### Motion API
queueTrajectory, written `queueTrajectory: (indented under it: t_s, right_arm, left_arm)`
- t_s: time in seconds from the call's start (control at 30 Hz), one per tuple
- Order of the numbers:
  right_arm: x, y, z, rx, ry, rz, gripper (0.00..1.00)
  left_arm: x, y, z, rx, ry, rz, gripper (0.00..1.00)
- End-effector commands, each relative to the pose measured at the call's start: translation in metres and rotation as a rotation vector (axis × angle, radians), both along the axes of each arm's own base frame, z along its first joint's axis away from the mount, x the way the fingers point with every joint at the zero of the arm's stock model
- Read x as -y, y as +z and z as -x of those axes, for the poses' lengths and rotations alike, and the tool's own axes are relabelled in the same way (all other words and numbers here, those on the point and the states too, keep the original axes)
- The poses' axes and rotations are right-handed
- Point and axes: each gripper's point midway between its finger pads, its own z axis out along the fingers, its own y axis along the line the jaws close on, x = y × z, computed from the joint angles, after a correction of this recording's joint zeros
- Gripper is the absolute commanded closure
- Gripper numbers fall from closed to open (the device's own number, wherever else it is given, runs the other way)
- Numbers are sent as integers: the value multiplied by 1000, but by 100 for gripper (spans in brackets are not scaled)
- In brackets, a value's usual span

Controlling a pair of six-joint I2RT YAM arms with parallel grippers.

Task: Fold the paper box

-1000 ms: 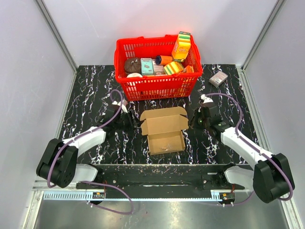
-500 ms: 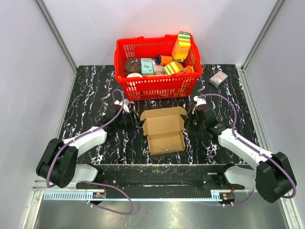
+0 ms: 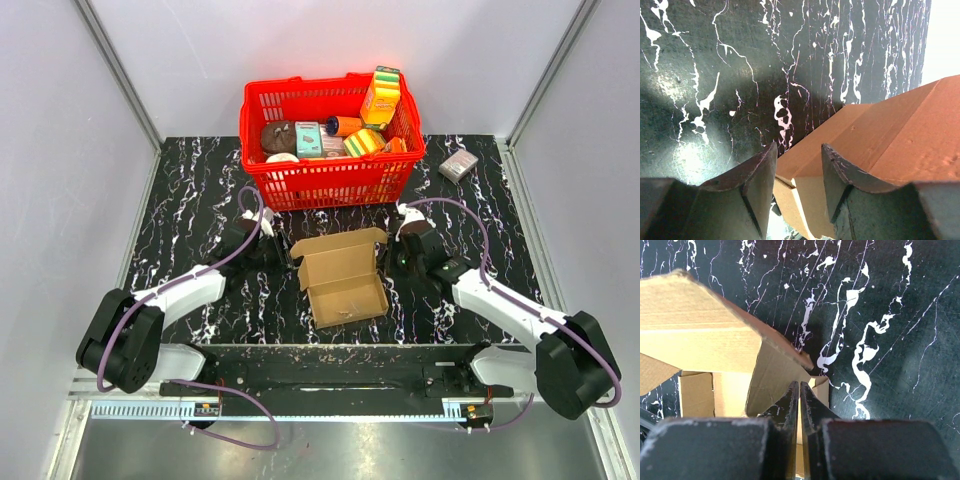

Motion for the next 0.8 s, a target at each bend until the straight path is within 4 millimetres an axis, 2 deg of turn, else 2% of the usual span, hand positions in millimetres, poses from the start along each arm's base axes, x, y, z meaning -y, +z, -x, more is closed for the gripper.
queueTrajectory:
  t_s: [0.0, 0.6, 0.77]
  right_arm:
    - [-18, 25, -13, 68, 5, -58, 91]
    - [-33, 24, -13, 79, -8, -99, 92]
    - [-20, 29, -12, 103, -41, -60, 92]
  left_arm:
    - [13, 27, -13, 76, -14, 57, 55]
    - [17, 22, -12, 67, -20, 56, 56]
    - [15, 20, -11, 67, -19, 45, 56]
